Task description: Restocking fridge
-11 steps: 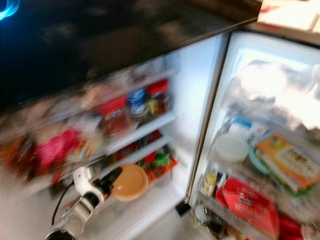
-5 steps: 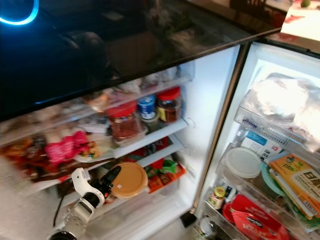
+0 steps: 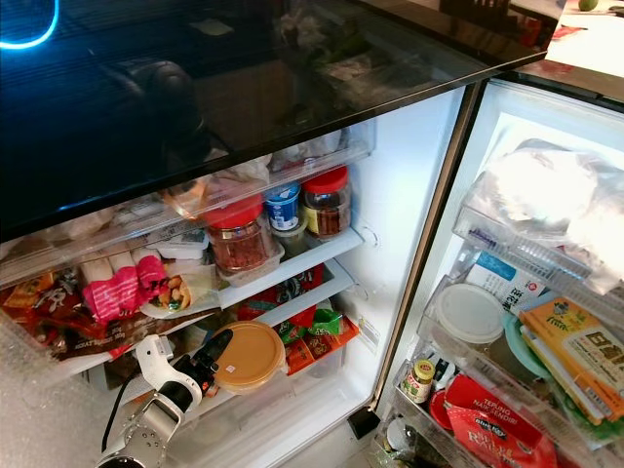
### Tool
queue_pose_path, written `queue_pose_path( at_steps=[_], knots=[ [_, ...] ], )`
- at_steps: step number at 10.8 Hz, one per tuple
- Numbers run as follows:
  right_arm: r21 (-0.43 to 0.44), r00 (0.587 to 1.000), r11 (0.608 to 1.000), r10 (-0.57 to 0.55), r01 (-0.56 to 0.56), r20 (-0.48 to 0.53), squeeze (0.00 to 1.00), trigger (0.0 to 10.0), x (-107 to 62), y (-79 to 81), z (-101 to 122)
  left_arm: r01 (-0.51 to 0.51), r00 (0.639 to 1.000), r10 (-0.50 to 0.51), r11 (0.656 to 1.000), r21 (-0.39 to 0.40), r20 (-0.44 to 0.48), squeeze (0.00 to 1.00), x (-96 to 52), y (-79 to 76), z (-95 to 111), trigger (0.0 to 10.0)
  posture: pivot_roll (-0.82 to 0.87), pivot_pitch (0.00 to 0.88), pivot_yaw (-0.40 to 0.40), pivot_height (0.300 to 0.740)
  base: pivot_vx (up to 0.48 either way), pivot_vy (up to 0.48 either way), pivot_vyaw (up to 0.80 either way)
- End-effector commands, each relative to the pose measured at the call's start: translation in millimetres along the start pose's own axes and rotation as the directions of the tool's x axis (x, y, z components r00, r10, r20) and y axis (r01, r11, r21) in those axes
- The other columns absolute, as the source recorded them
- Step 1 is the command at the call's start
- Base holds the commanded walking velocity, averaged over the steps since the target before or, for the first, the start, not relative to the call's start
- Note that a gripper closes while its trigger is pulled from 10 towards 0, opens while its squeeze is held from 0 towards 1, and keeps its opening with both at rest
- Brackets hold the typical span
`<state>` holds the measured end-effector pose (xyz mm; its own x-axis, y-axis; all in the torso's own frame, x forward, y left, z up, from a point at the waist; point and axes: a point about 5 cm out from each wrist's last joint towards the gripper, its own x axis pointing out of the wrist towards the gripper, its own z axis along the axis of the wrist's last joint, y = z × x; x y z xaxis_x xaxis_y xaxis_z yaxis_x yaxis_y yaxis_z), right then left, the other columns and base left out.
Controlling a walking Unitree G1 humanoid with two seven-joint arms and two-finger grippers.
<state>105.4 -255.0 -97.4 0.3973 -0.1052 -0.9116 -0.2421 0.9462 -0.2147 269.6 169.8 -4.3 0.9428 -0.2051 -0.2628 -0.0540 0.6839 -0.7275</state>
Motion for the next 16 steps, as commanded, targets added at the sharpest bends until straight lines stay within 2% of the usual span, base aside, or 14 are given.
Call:
queue_pose_path(
  at_steps=[1,4,8,13,16],
  knots=[
    [-0.025,1.000,1.000,0.005,-0.005,-0.015,0.00,10.0,-0.1,0.4,-1.6,-0.019,1.000,0.019,1.000,-0.015,0.007,0.00,-2.3,4.2,-1.4,10.0,-0.28,0.000,0.040,0.740,0.000,0.000,0.00],
    [-0.025,1.000,1.000,0.007,-0.007,-0.019,0.00,10.0,-0.1,0.7,-2.3,-0.026,1.000,0.026,1.000,-0.016,0.006,0.00,-4.5,5.9,-2.2,10.0,-0.28,0.000,0.037,0.740,0.000,0.000,0.00],
    [-0.017,1.000,1.000,0.011,-0.012,-0.017,0.00,10.0,-0.1,1.8,-2.3,-0.030,1.000,0.030,0.999,-0.016,0.006,0.00,-5.9,6.5,-3.2,10.0,-0.28,0.000,0.039,0.706,0.000,0.000,0.00],
    [-0.013,1.000,1.000,0.006,-0.006,-0.020,0.00,10.0,0.1,1.6,-2.1,-0.041,0.999,0.041,0.999,-0.015,0.026,0.00,-4.5,6.3,0.3,10.0,-0.28,0.000,0.040,0.706,0.000,0.000,0.00],
    [-0.020,1.000,1.000,0.009,-0.010,-0.018,0.00,10.0,0.1,1.2,-1.6,-0.041,0.998,0.042,0.999,-0.012,0.041,0.00,-2.7,5.3,4.3,10.0,-0.27,0.000,0.038,0.653,0.000,0.000,0.00]
  ],
)
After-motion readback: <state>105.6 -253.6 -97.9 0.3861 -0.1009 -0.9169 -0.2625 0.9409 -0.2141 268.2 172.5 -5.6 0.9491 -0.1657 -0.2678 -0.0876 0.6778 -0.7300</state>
